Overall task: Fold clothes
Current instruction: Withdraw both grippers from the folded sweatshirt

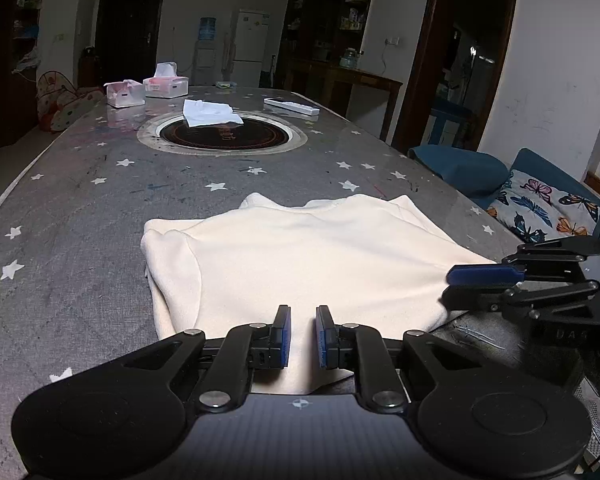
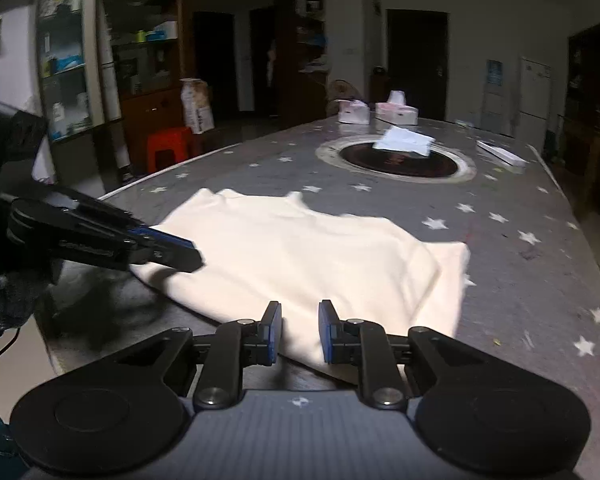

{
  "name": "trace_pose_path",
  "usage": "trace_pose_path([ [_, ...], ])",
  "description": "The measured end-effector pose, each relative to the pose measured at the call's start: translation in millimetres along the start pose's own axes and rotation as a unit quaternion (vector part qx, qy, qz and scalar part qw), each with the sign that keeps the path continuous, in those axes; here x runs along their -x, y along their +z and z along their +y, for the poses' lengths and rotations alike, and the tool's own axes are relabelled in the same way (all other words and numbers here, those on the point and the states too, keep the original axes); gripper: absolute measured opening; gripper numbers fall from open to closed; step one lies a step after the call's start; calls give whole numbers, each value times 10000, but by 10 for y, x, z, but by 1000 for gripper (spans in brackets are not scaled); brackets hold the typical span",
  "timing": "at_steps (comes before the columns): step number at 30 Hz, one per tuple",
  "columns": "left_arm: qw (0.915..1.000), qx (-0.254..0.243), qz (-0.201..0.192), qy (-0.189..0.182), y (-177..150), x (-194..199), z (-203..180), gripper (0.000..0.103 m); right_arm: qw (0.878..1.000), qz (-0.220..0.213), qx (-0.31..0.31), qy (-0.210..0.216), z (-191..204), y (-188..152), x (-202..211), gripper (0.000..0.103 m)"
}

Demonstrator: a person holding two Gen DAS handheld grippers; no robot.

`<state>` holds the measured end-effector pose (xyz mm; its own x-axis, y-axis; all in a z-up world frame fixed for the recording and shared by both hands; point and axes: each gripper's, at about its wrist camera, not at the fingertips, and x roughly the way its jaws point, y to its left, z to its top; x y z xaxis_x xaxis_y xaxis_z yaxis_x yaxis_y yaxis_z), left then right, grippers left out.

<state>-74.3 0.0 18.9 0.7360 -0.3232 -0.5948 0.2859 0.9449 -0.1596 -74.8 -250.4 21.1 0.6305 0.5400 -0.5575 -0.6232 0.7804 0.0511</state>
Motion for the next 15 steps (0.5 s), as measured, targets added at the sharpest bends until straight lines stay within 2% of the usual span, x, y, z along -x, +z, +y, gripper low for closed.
trace_pose_path([
  [6, 10000, 24, 9, -26, 4, -4, 5, 16, 9993, 99, -309, -184, -179, -84, 48, 18],
  [11, 10000, 2, 14, -24, 3, -14, 0, 16, 9987, -13, -471, -205, -211, -8, 55, 19],
  [15, 10000, 37, 23, -42, -1, -10, 13, 16, 9980, 88, -577, -235, -257, 7, 2, 19],
])
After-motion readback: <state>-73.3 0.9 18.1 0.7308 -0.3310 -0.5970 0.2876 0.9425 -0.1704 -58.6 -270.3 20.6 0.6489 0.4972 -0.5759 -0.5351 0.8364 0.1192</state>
